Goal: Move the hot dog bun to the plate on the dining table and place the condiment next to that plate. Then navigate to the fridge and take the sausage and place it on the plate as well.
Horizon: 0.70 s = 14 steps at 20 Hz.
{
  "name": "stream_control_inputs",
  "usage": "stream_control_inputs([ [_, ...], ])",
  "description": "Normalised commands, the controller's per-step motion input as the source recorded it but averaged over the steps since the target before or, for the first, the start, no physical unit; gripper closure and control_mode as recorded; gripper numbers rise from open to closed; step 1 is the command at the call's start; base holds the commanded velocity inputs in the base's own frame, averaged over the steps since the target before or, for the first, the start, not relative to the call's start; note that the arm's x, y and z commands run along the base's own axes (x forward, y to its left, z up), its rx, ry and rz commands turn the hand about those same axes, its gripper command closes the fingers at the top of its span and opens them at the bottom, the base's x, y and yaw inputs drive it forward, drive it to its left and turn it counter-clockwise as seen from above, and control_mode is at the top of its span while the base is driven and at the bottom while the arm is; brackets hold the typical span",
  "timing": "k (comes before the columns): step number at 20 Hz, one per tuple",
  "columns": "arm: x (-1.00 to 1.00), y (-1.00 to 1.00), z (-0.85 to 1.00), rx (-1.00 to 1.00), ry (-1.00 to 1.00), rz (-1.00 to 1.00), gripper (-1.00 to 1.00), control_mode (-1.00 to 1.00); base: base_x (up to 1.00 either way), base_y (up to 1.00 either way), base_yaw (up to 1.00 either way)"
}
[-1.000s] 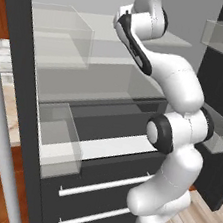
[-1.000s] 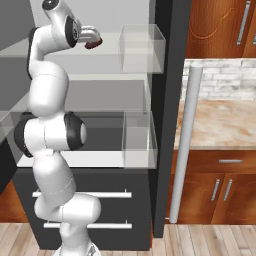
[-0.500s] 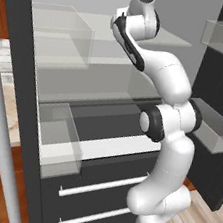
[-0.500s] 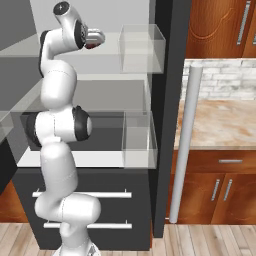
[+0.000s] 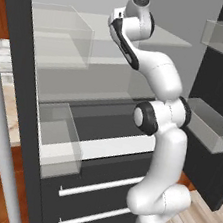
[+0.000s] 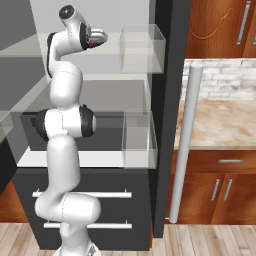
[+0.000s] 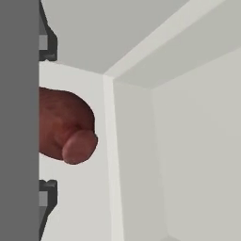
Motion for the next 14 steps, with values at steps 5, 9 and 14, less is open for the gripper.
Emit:
stream_control_inputs([
  [5,0.03,0.00,-0.19,0.00,0.00,0.00,1.00,-1.00,0.00,0.00,0.00],
  [9,-0.34,-0.06,-0.12,0.00,0.00,0.00,1.00,-1.00,0.00,0.00,0.00],
  [14,-0.92,-0.15,-0.08,0.00,-0.06,0.06,1.00,-1.00,0.00,0.00,0.00],
])
